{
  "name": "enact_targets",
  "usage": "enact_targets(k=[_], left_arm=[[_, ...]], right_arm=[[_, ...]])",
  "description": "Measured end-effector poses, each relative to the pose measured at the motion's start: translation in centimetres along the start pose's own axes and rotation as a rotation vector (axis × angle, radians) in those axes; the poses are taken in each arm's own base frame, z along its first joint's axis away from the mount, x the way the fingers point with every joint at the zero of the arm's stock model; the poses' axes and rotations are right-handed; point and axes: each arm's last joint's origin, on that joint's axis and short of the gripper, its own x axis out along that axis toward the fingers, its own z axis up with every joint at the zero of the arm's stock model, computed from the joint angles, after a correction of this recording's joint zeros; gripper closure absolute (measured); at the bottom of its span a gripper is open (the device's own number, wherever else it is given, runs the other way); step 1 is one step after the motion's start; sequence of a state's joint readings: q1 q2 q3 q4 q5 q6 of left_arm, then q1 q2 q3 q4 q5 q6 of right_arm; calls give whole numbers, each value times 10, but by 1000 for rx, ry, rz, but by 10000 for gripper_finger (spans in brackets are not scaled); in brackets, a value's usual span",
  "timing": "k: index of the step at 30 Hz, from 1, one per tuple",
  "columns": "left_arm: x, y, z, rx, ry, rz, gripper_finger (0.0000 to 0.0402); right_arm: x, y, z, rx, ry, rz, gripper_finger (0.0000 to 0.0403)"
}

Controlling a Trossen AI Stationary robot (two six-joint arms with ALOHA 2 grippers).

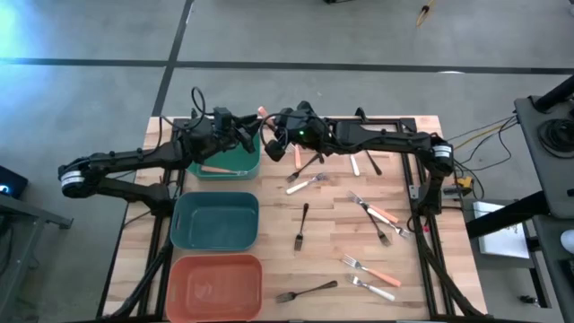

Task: Sort silverware by color (type)
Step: Put the orange fork into the green bin

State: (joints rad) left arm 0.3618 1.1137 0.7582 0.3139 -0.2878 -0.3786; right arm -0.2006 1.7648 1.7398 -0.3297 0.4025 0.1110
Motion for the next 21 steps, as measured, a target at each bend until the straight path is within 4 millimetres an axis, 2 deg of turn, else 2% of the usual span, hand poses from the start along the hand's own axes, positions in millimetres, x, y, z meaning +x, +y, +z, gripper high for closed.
enact_targets(k=[13, 21], left_arm=[[1, -4, 11, 16, -33, -9, 263], [2, -4, 10, 5, -35, -11, 263]], right_arm=[[-1, 5, 1, -21, -5, 28, 358], [-3, 11, 0, -42, -6, 42, 358]])
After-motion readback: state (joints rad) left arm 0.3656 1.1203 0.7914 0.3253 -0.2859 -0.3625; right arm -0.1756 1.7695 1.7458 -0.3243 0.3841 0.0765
